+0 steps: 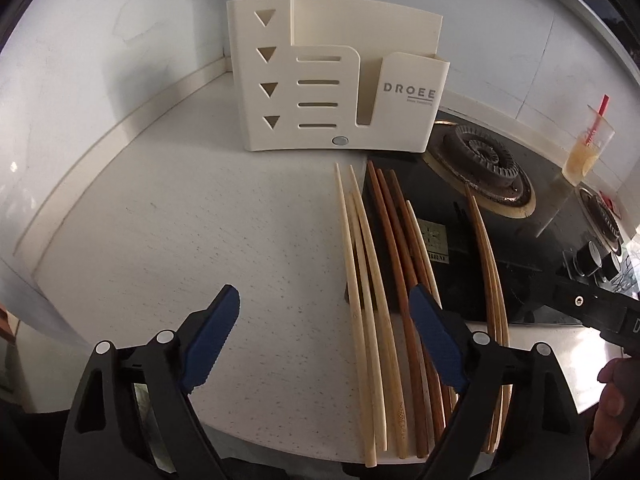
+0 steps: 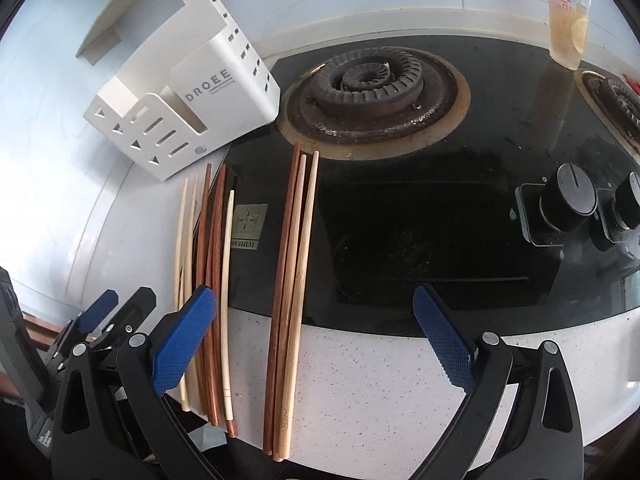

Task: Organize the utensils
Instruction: 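Lower both open grippers down onto the chopstick bundle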

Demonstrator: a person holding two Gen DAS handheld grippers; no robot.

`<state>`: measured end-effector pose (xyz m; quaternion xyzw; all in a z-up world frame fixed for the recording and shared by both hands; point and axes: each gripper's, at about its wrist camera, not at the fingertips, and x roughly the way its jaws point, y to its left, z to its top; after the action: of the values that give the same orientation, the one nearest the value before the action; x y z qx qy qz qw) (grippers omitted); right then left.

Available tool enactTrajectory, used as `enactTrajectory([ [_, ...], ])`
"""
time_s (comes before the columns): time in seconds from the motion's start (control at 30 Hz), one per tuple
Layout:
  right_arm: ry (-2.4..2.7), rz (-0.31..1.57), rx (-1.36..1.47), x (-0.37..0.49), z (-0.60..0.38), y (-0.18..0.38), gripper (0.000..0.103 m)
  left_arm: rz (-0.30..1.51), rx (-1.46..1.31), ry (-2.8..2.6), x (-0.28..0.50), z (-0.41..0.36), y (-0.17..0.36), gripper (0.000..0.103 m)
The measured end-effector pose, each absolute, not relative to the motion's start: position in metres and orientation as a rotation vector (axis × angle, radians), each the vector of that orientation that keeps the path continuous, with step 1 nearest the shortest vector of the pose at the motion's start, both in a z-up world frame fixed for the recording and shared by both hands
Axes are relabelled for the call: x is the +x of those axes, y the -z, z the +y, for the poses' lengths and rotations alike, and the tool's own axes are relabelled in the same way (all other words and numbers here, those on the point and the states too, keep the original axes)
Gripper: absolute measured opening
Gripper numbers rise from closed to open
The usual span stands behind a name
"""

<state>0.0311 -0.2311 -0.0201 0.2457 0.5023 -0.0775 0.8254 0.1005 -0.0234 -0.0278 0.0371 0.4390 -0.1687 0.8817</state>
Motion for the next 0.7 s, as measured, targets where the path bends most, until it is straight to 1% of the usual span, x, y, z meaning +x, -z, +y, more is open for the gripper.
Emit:
enactTrajectory([
  [0.17, 0.134, 1.119, 0.602, 0.032, -0.233, 0.026, 0.099, 0.962, 0.031, 0.395, 0.103, -0.025, 0.031, 0.085],
  [0.37, 0.134, 1.153, 0.629, 0.033, -0.233, 0.027, 0.099, 0.971, 0.035, 0.393, 0.103, -0.026, 0.032, 0.085],
  [0.43, 0.133, 1.165, 0.649, 0.033, -0.233, 0.03, 0.099, 0.98, 0.035, 0.396, 0.103, -0.026, 0.033, 0.082],
  [0.47, 0.127, 1.161, 0.654, 0.033, -0.233, 0.031, 0.097, 0.987, 0.036, 0.404, 0.103, -0.026, 0.034, 0.079],
  [0.5, 0.115, 1.153, 0.659, 0.034, -0.232, 0.032, 0.091, 0.993, 0.037, 0.411, 0.104, -0.025, 0.034, 0.076],
  [0.53, 0.106, 1.145, 0.666, 0.034, -0.232, 0.032, 0.087, 1.0, 0.038, 0.416, 0.104, -0.026, 0.035, 0.073],
  [0.57, 0.101, 1.143, 0.671, 0.033, -0.232, 0.032, 0.084, 1.006, 0.035, 0.418, 0.105, -0.025, 0.036, 0.072],
  [0.6, 0.098, 1.147, 0.668, 0.034, -0.232, 0.033, 0.082, 1.011, 0.03, 0.418, 0.106, -0.025, 0.037, 0.072],
  [0.63, 0.089, 1.154, 0.665, 0.034, -0.231, 0.034, 0.08, 1.014, 0.028, 0.419, 0.106, -0.025, 0.038, 0.07],
  [0.67, 0.08, 1.161, 0.669, 0.035, -0.231, 0.035, 0.077, 1.021, 0.025, 0.423, 0.107, -0.024, 0.039, 0.064],
  [0.7, 0.066, 1.171, 0.678, 0.035, -0.23, 0.036, 0.076, 1.028, 0.022, 0.43, 0.107, -0.024, 0.04, 0.061],
])
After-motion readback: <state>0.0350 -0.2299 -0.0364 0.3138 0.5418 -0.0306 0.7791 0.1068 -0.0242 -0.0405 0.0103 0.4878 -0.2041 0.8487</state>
